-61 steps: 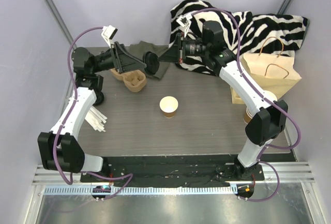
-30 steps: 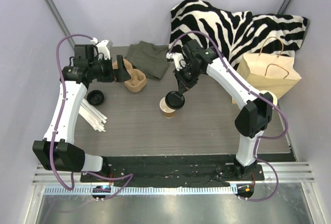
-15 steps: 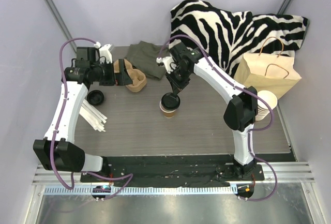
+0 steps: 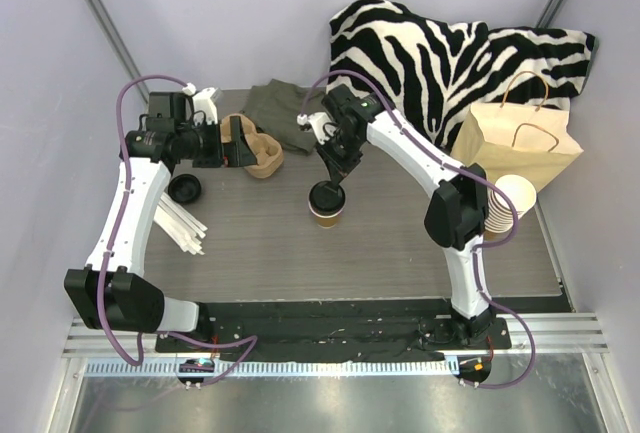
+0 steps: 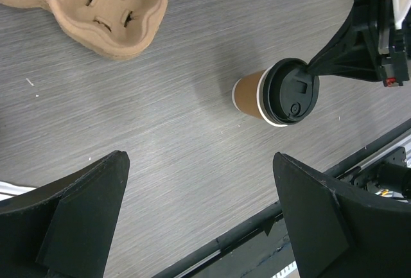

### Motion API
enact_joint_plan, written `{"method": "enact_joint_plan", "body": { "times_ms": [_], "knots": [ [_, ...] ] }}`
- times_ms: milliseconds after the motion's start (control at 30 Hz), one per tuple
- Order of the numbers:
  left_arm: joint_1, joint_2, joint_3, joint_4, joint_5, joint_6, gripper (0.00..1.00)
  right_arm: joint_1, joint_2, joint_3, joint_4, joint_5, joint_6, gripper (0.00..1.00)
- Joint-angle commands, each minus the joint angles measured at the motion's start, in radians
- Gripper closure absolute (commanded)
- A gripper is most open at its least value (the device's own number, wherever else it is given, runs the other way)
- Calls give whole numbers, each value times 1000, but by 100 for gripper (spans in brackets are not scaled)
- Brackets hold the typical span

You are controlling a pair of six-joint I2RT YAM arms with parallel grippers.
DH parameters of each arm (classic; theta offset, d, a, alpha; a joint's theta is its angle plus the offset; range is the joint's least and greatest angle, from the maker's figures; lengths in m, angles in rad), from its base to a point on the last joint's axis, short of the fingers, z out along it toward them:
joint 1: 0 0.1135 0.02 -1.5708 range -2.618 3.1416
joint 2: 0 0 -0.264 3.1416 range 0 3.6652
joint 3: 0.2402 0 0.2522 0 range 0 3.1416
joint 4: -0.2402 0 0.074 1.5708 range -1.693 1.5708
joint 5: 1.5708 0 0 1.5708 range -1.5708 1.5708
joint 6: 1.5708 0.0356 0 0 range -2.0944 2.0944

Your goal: Pack the takeout coffee

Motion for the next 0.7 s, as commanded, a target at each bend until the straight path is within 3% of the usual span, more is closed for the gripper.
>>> {"method": "enact_joint_plan", "body": {
  "times_ms": [0, 667],
  "knots": [
    [0, -1, -4, 11, 28, 1, 0, 5, 9, 49, -10, -6, -14, 99],
    [0, 19, -14, 6, 27, 1, 0, 15, 41, 48, -35, -17, -25, 99]
  ]
}}
